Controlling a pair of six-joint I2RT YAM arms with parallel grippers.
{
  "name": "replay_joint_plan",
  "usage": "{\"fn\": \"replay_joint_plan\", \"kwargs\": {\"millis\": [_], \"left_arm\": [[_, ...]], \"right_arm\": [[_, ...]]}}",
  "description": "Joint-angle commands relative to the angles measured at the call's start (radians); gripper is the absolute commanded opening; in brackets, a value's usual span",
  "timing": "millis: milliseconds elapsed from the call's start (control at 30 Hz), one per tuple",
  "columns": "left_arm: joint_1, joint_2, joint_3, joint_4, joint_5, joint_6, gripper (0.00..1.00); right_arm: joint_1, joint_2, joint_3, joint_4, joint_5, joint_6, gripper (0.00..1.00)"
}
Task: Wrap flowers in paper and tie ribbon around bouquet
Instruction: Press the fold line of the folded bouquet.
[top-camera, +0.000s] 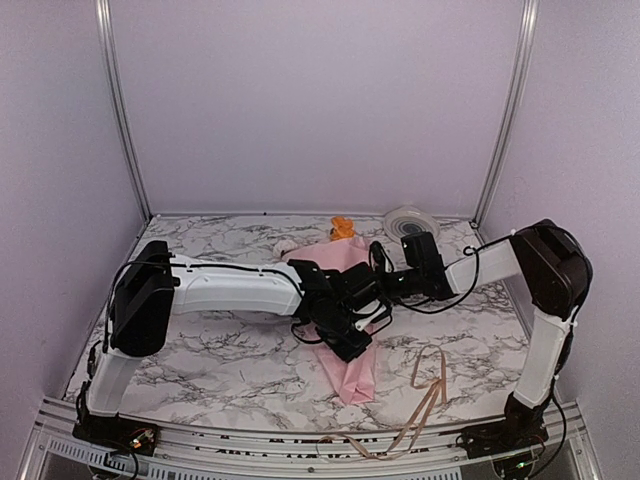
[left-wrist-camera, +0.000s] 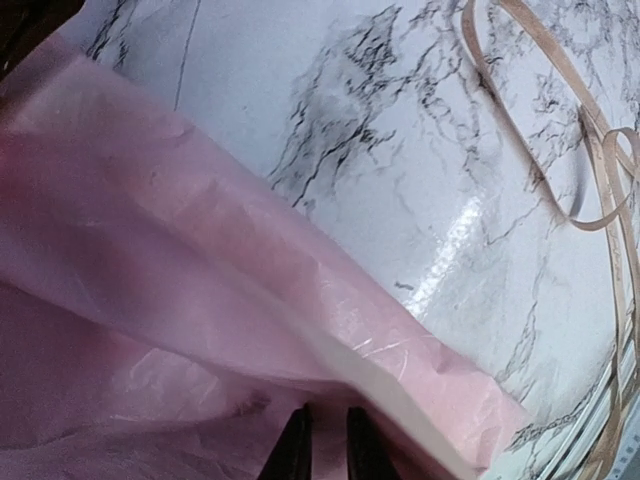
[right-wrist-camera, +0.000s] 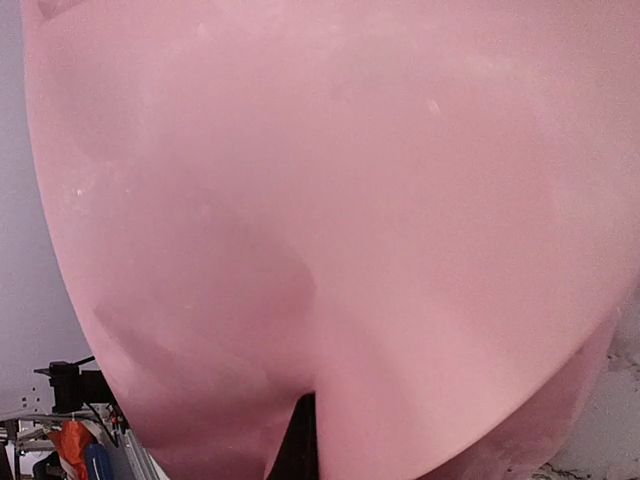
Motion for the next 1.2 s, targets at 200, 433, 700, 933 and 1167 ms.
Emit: {"fn": "replay_joint_plan", "kwargs": {"millis": [200, 433, 700, 933, 1167], "left_arm": [[-0.1, 0.078, 0.144, -0.19, 0.073, 0.149, 0.26], [-0.141, 0.12, 0.175, -0.176, 0.028, 0.163, 0.36], [-0.142, 0.139, 0.174, -0.169, 0.137, 0.184, 0.36], [-0.188, 0.141, 0.149, -0.158, 0.373, 0.231, 0.35], [-0.193, -0.053, 0.049, -0.083, 0.274, 0.277, 0.36]], "right_arm": [[-0.004, -0.004, -0.016, 0.072, 0.0, 0.034, 0.0], [-0.002, -0.011, -0.02, 0.073, 0.011, 0.036, 0.0], [-0.002, -0.025, -0.03, 0.076, 0.014, 0.035, 0.0], [-0.001, -0.043, -0.051, 0.087, 0.027, 0.036, 0.0], [0.001, -0.047, -0.072, 0.109, 0.03, 0.043, 0.0]]}}
